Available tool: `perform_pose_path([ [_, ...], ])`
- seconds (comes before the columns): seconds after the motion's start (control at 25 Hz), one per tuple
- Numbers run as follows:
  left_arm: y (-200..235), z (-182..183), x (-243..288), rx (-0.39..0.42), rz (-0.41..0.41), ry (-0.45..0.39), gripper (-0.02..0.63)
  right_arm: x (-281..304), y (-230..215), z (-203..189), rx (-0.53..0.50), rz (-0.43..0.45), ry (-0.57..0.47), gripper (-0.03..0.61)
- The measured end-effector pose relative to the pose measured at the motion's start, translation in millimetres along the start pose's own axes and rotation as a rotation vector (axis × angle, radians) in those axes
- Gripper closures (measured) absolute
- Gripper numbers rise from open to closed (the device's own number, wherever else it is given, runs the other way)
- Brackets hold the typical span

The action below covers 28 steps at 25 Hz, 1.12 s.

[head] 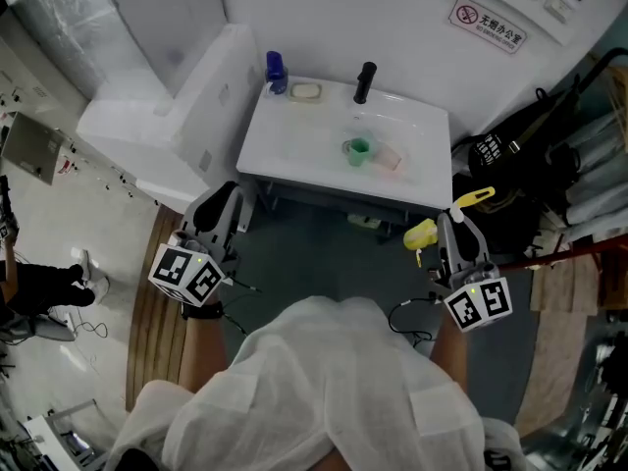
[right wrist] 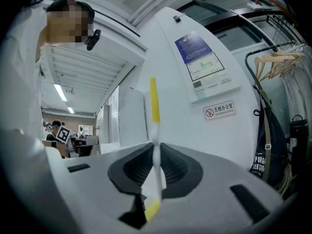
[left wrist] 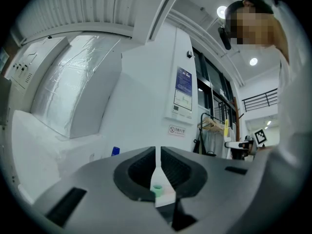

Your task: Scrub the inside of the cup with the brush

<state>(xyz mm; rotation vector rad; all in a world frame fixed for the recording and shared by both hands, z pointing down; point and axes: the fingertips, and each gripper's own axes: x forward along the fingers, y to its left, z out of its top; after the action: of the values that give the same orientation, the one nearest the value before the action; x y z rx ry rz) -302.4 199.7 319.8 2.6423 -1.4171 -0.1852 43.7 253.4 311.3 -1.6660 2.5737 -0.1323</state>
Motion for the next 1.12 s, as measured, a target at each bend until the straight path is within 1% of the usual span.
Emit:
perform_pose_path([
  [0.16, 2, -3, 6, 0.000, -0.016, -0.018, 0.581, 3, -3, 0, -0.001, 0.000, 0.001, 0.538],
  [0.28, -1, 0, 13, -0.004, -0.009, 0.009, 0.581, 5, -6, 0, -0.002, -0.005, 0.007, 0.538],
  [0.44, 2, -7, 21, -0.008, -0.037, -0.015, 0.581, 10, -10, 0, -0.004, -0.006, 0.015, 0.538],
  [0.56, -4, -7, 29, -0.016, -0.038, 0.018, 0.581, 12, -14, -2, -0.004, -0.004, 0.025, 0.538],
  [0.72, -12, -19, 47, -0.009, -0.084, 0.037, 0.581, 17, -23, -5, -0.001, -0.004, 0.039, 0.538],
  [0.88, -29, -34, 73, 0.005, -0.148, 0.068, 0.581, 27, -37, -10, 0.008, 0.003, 0.046, 0.537],
  [1.0, -44, -45, 98, 0.019, -0.187, 0.100, 0.581, 38, -51, -14, 0.020, 0.018, 0.046, 0.538],
  [1.12, -54, -55, 127, 0.021, -0.224, 0.098, 0.581, 53, -71, -19, 0.038, 0.035, 0.052, 0.538],
])
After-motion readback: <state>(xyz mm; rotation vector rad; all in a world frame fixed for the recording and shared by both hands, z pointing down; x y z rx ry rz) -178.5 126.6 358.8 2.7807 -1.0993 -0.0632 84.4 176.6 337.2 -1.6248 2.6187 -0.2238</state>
